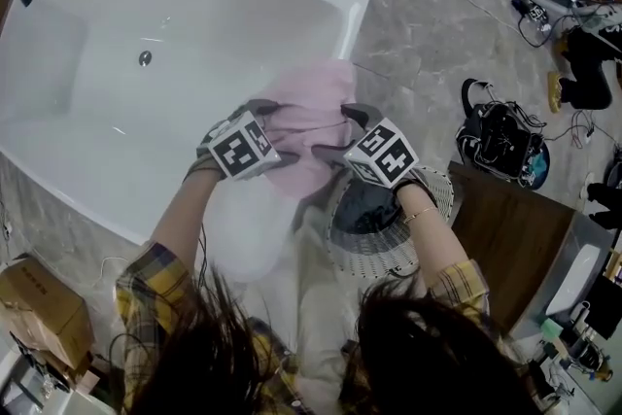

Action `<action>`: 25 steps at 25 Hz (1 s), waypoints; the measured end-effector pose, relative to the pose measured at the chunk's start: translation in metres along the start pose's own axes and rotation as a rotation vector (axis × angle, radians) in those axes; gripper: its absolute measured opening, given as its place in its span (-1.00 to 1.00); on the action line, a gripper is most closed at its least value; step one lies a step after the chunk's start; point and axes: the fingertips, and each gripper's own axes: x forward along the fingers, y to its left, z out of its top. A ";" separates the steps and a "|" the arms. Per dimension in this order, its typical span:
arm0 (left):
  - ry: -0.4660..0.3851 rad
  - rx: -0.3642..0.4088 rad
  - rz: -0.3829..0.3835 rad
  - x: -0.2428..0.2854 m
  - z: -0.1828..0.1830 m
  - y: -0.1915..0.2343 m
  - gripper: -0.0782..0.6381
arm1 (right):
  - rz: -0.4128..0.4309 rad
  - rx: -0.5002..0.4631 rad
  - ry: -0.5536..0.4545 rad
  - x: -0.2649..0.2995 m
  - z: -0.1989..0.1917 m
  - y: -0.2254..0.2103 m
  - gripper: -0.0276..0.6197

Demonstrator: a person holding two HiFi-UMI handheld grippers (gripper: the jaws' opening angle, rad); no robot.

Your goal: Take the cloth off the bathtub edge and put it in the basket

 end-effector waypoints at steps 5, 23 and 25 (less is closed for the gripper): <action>0.017 0.013 -0.042 0.001 0.002 -0.004 0.47 | 0.020 -0.002 0.022 0.000 0.000 0.001 0.34; -0.010 0.075 0.000 0.002 0.001 -0.031 -0.56 | -0.039 0.077 -0.002 -0.009 -0.005 0.009 -0.27; -0.006 0.071 0.021 0.002 0.001 -0.030 -0.57 | -0.055 0.070 -0.003 -0.010 -0.005 0.010 -0.33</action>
